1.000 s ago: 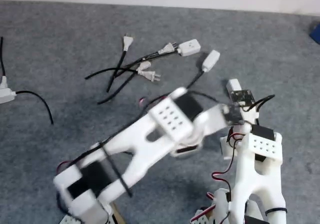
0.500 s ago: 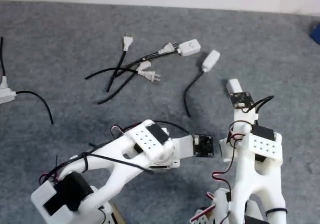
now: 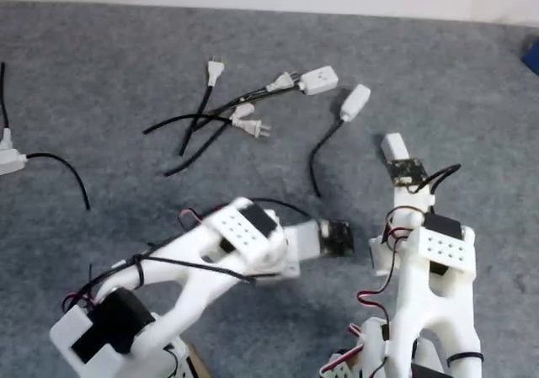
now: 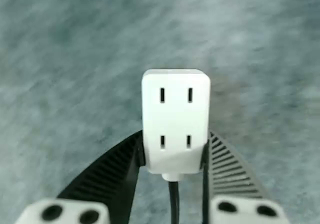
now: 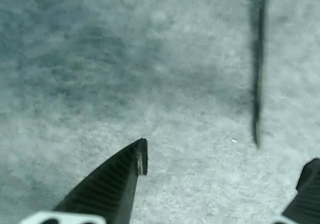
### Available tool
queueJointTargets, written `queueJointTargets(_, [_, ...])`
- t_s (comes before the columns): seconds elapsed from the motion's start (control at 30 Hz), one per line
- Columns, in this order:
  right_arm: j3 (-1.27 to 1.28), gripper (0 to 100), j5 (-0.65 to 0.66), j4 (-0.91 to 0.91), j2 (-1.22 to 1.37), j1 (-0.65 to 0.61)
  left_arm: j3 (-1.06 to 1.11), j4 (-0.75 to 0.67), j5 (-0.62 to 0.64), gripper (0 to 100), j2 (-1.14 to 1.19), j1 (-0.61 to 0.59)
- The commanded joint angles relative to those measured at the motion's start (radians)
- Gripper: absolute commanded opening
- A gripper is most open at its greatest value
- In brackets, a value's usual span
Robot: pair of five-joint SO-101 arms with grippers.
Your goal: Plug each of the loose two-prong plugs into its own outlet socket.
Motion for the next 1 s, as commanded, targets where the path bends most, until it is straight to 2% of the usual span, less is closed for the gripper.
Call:
queueJointTargets(0.0, [-0.076,44.0,0.008,0.01,-0.028,0.111,-0.064,-0.005,-0.003,20,-0.024,-0.088])
queueJointTargets(0.1, [-0.119,44.0,0.009,0.021,-0.028,0.165,-0.101,-0.005,-0.005,19,-0.024,-0.125])
queueJointTargets(0.2, [-0.134,44.0,0.009,0.07,-0.028,0.128,-0.13,0.003,-0.003,20,-0.024,-0.125])
queueJointTargets(0.4, [-0.133,44.0,0.002,0.087,-0.028,0.051,-0.239,0.127,-0.003,21,-0.024,-0.128])
queueJointTargets(0.63, [-0.128,44.0,0.002,0.087,-0.028,0.05,-0.232,0.173,-0.002,21,-0.022,-0.054])
queueJointTargets(0.73, [-0.127,44.0,0.002,0.081,-0.021,0.05,-0.234,0.175,0.041,21,-0.024,-0.022])
queueJointTargets(0.97, [-0.127,44.0,0.003,0.081,-0.019,0.047,-0.228,0.176,0.061,21,-0.024,-0.012])
